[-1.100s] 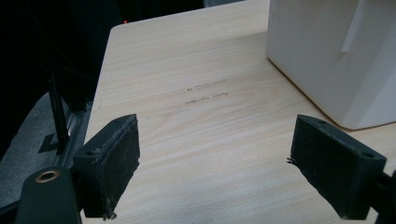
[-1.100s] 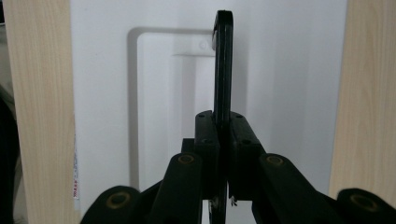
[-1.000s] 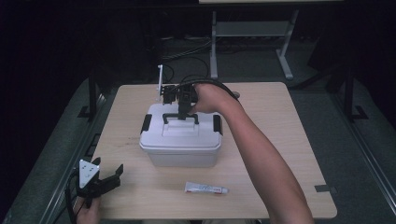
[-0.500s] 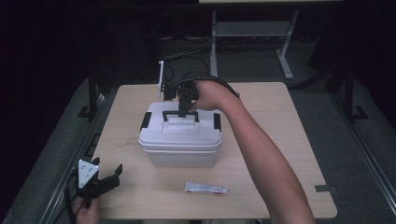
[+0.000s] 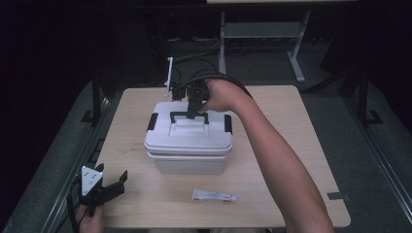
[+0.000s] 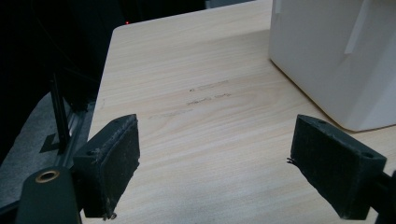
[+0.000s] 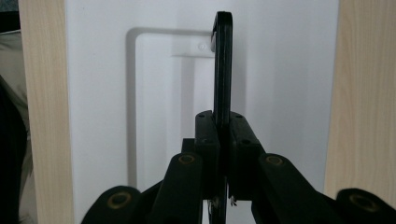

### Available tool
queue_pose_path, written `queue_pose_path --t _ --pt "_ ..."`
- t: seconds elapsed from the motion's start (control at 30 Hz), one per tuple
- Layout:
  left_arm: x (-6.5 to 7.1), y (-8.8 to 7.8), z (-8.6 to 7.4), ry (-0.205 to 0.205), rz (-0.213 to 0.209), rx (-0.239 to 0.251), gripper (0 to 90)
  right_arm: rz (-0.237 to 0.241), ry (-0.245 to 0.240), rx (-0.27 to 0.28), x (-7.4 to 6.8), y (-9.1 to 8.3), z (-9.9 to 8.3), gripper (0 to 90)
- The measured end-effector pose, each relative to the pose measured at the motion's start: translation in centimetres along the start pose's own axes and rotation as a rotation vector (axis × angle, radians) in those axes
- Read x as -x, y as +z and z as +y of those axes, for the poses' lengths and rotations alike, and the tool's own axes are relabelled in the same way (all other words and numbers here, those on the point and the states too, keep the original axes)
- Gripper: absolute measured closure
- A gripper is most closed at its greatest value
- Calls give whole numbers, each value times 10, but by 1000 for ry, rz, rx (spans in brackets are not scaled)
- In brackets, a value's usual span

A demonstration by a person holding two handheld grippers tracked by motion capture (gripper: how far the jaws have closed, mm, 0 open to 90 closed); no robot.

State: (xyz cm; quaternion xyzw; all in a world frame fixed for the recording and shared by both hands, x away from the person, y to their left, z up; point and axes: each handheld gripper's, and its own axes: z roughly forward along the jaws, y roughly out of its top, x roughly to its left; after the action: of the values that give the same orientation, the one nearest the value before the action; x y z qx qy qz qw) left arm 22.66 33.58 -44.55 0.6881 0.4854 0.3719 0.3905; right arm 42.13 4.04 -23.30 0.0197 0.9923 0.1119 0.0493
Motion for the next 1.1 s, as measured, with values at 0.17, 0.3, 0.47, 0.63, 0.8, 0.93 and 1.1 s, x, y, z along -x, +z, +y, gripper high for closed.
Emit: queue_pose_path --t 0.17,0.3,0.47,0.63,0.8,0.93,1.1 --pt "0 0 0 -3 0 0 150 -3 -1 0 -2 -9 -5 843" --pt "0 0 0 -4 0 3 150 -22 0 -10 -4 -20 -16 843" --pt "0 0 0 -2 1 5 150 -34 11 -14 -6 -30 -27 842" --pt "1 0 0 -5 1 8 150 -43 30 -17 -8 -39 -46 842" --pt "2 0 0 4 1 2 150 -46 55 -15 -10 -43 -67 843" --pt "3 1 0 8 1 2 150 -49 82 -21 -11 -46 -87 842" --pt "3 0 0 11 2 2 150 -56 96 -18 -12 -52 -101 842"
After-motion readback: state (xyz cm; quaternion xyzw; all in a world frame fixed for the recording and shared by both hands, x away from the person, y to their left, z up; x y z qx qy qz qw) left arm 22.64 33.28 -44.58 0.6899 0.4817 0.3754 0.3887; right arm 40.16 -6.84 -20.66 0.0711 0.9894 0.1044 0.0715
